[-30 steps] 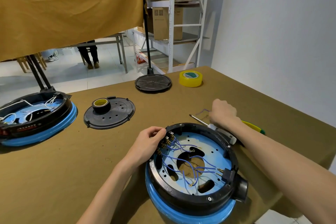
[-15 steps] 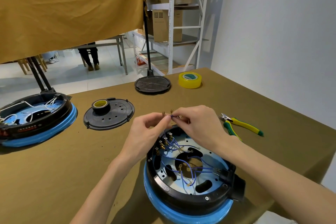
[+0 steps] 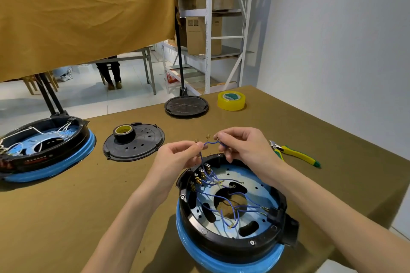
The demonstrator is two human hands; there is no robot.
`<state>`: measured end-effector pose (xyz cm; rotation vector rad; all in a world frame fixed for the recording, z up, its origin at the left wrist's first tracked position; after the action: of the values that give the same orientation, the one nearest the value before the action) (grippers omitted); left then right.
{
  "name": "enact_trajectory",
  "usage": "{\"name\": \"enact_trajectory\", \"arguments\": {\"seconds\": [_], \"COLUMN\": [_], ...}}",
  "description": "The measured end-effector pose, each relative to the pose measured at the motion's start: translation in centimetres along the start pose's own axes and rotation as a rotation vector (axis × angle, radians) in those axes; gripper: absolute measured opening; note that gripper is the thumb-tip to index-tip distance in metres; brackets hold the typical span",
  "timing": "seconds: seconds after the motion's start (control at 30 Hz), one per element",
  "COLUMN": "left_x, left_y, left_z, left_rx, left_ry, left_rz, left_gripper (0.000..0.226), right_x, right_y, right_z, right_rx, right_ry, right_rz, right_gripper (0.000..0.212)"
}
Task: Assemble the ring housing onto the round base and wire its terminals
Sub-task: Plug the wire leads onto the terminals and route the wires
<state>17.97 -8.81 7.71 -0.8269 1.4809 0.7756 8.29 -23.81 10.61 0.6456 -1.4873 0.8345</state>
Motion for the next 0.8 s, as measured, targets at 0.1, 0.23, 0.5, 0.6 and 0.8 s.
{"name": "enact_trajectory", "arguments": {"seconds": [0.1, 0.23, 0.5, 0.6, 0.8], "left_x": [0.0, 0.0, -0.4, -0.6, -0.5], "left_y": [0.1, 0.2, 0.4, 0.3, 0.5], "left_z": [0.1, 0.2, 0.5, 0.9, 0.4], "left_rx": [0.011, 0.029, 0.080, 0.078, 0.121], "left_ry": [-0.018, -0.083, -0.189, -0.218, -0.227], "left_rz": [0.001, 0.003, -0.013, -0.022, -0.033], "left_gripper": [0.017, 0.017, 0.010, 0.012, 0.011], "right_x": [-0.8, -2.0, -3.3, -3.5, -3.1], "right_y": [0.0, 0.2, 0.2, 0.3, 0.2], "right_z": [0.1, -0.3, 0.1, 0.1, -0.4], "right_rx": [-0.004, 0.045, 0.074, 0.097, 0.114], "right_ry": [-0.079, -0.271, -0.385, -0.432, -0.435], "right_rz": [-0.079, -0.232, -0.325, -0.330, -0.285], "right_gripper": [0.014, 0.016, 0.018, 0.023, 0.017]}}
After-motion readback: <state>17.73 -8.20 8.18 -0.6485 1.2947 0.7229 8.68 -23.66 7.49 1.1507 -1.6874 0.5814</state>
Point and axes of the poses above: each hand's wrist, its own y-axis away from the middle knuckle, its own z-axis out of the back of the hand, x = y × z, the point moved 8 cm from there along -y, towards the middle knuckle, and after that the axes turned 10 degrees about -x, right-handed, at the moved point
